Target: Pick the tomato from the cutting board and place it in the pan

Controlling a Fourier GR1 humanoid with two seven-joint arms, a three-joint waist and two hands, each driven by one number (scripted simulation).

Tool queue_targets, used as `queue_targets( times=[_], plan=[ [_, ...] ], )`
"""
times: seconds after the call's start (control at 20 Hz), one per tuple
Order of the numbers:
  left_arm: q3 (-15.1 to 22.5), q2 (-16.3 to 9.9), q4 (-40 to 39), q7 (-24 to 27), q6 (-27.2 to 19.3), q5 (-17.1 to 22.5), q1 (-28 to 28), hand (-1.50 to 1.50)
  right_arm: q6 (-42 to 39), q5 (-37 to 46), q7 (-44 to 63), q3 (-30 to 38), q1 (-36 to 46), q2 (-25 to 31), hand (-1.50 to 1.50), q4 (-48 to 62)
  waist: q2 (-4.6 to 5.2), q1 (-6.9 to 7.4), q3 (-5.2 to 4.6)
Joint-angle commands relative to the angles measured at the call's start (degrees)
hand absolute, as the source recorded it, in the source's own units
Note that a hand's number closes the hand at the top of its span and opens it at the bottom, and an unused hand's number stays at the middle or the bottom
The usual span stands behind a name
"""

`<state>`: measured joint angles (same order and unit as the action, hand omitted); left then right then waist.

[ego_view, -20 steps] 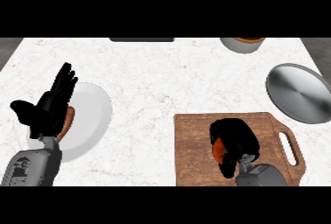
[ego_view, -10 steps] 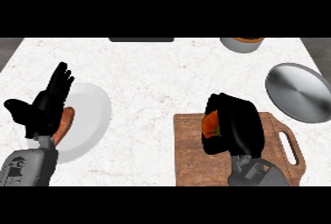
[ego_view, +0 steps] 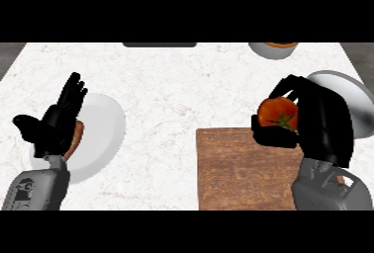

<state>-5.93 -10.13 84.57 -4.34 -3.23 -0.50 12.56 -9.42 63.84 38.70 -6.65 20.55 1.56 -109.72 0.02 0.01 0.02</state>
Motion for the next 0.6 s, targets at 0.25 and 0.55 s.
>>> queue_targets(
  times=[0.25,0.55],
  plan=[
    [-2.01,-1.94,-0.02,1.20,2.76,2.06,-1.05,0.00,6.93,-15.45,-15.02,24.21,4.18,11.78,1.50,15.04,0.25,0.34,0.02],
    [0.77,0.89,2.58,-1.33,0.61,0.36,-0.91,0.00,12.45,-17.09,-26.39,31.09,9.88,21.07,1.50,36.13,0.23,0.97,0.04]
  ],
)
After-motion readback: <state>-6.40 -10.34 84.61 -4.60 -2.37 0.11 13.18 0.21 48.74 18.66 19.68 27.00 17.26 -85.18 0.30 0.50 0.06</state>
